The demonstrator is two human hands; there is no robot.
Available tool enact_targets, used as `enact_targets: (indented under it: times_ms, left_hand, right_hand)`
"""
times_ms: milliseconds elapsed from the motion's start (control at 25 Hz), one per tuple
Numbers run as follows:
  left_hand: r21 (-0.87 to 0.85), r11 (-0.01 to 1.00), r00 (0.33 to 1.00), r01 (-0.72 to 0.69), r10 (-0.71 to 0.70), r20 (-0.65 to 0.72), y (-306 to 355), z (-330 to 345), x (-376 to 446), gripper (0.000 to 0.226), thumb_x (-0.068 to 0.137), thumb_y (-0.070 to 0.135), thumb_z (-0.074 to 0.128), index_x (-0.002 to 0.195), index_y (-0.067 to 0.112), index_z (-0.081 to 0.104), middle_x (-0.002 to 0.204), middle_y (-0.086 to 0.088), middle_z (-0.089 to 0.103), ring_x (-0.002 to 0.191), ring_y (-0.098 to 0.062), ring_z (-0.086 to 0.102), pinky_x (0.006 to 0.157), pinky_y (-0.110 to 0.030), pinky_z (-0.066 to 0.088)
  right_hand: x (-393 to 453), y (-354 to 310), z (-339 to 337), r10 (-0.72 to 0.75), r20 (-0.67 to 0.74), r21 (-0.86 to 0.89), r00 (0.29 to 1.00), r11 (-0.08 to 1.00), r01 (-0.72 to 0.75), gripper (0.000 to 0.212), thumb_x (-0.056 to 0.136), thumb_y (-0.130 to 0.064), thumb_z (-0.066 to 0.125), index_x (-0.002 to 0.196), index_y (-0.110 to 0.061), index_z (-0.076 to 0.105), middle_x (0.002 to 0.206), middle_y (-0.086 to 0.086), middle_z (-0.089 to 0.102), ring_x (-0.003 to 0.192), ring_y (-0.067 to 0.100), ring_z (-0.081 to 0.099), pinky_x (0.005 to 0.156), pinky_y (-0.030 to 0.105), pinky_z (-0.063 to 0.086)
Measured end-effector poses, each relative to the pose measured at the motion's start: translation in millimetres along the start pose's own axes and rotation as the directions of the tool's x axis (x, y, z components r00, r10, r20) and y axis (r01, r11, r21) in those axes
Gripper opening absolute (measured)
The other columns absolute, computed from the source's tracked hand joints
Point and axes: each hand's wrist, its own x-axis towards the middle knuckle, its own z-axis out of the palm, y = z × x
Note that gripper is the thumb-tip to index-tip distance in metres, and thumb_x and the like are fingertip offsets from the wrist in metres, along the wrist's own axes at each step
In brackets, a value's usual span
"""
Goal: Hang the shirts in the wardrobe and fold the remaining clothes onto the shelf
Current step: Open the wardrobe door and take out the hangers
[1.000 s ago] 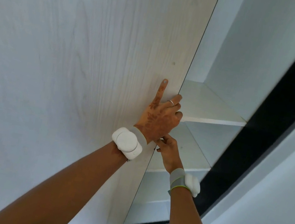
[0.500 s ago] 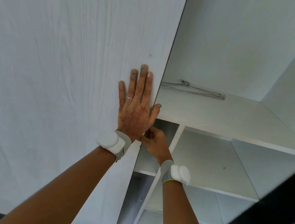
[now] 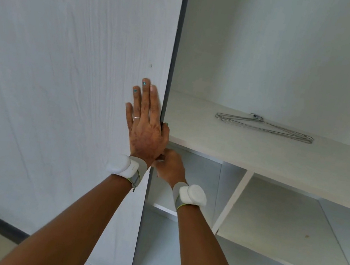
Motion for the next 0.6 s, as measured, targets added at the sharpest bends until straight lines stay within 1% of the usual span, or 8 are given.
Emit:
enact_targets:
  times_ms: [120, 200, 240, 320, 400, 440, 520, 600]
  left_hand:
    - [0.059, 0.996, 0.998, 0.063, -0.064, 0.002, -9, -2, 1, 0.093, 0.072, 0.014, 0.061, 0.153, 0.008, 0.015, 0.161, -0.01, 0.009, 0.149, -0.028, 0.003, 0.118, -0.05, 0.015]
    - [0.063, 0.993, 0.995, 0.098, -0.097, -0.015, -9, -5, 3, 0.088, 0.075, 0.018, 0.063, 0.152, 0.012, 0.021, 0.16, -0.013, 0.016, 0.147, -0.031, 0.014, 0.114, -0.05, 0.022]
    - [0.057, 0.996, 0.998, 0.062, -0.061, -0.028, -6, -6, 2, 0.083, 0.075, 0.02, 0.063, 0.151, 0.017, 0.027, 0.157, -0.015, 0.022, 0.143, -0.032, 0.024, 0.108, -0.05, 0.027]
    - [0.051, 0.986, 0.985, -0.161, 0.163, -0.052, 2, -5, 1, 0.068, 0.075, 0.017, 0.062, 0.14, 0.024, 0.044, 0.146, -0.016, 0.039, 0.127, -0.031, 0.04, 0.096, -0.048, 0.035]
    - [-0.025, 0.92, 0.919, -0.392, 0.39, -0.057, 22, 7, 8, 0.053, 0.075, 0.014, 0.057, 0.127, 0.021, 0.057, 0.131, -0.012, 0.051, 0.111, -0.03, 0.049, 0.086, -0.043, 0.039]
    - [-0.103, 0.899, 0.905, -0.426, 0.423, -0.053, 34, 15, 13, 0.048, 0.075, 0.013, 0.053, 0.123, 0.019, 0.06, 0.125, -0.011, 0.055, 0.104, -0.028, 0.053, 0.082, -0.042, 0.041]
    - [-0.35, 0.882, 0.942, -0.316, 0.335, -0.009, 60, 40, 30, 0.042, 0.077, 0.013, 0.045, 0.115, 0.015, 0.062, 0.11, -0.008, 0.06, 0.093, -0.025, 0.058, 0.076, -0.039, 0.046]
    - [-0.537, 0.837, 0.969, -0.109, 0.21, 0.131, 84, 74, 48, 0.029, 0.082, 0.01, 0.048, 0.105, 0.013, 0.064, 0.099, -0.007, 0.063, 0.087, -0.026, 0.061, 0.078, -0.04, 0.05]
  right_hand:
    - [3, -13, 7, -0.004, 0.041, -0.025, 0.999, 1.0, 0.005, 0.004, 0.081, -0.019, 0.068, 0.081, -0.015, 0.066, 0.087, 0.004, 0.073, 0.076, 0.027, 0.069, 0.075, 0.041, 0.059]
    - [4, -21, 7, 0.033, 0.103, -0.07, 0.994, 0.997, -0.026, 0.006, 0.084, -0.01, 0.063, 0.08, -0.013, 0.061, 0.082, 0.01, 0.069, 0.071, 0.028, 0.069, 0.072, 0.036, 0.057]
    - [5, -24, 4, 0.053, 0.159, -0.089, 0.986, 0.995, -0.039, 0.007, 0.084, -0.004, 0.062, 0.084, -0.011, 0.061, 0.078, 0.01, 0.067, 0.064, 0.025, 0.067, 0.067, 0.033, 0.056]
    - [9, -26, -10, 0.044, 0.255, -0.138, 0.966, 0.99, -0.009, 0.016, 0.079, 0.006, 0.064, 0.091, -0.005, 0.063, 0.074, 0.009, 0.064, 0.059, 0.02, 0.063, 0.062, 0.032, 0.056]
    - [15, -22, -46, -0.004, 0.166, -0.147, 0.986, 0.989, 0.029, 0.02, 0.074, 0.011, 0.067, 0.091, 0.001, 0.065, 0.084, 0.015, 0.067, 0.076, 0.026, 0.064, 0.071, 0.035, 0.055]
    - [17, -19, -69, -0.027, 0.085, -0.099, 0.996, 0.994, 0.036, 0.018, 0.074, 0.012, 0.066, 0.085, -0.002, 0.064, 0.086, 0.014, 0.067, 0.078, 0.026, 0.064, 0.069, 0.034, 0.053]
    - [23, -7, -122, -0.055, -0.074, 0.055, 0.996, 0.997, 0.059, 0.021, 0.079, 0.008, 0.062, 0.074, -0.012, 0.063, 0.077, 0.008, 0.069, 0.063, 0.019, 0.064, 0.057, 0.028, 0.051]
    - [39, 22, -174, 0.003, -0.205, 0.155, 0.979, 0.987, 0.029, 0.017, 0.085, 0.0, 0.063, 0.075, -0.013, 0.067, 0.07, 0.007, 0.069, 0.053, 0.015, 0.061, 0.047, 0.023, 0.045]
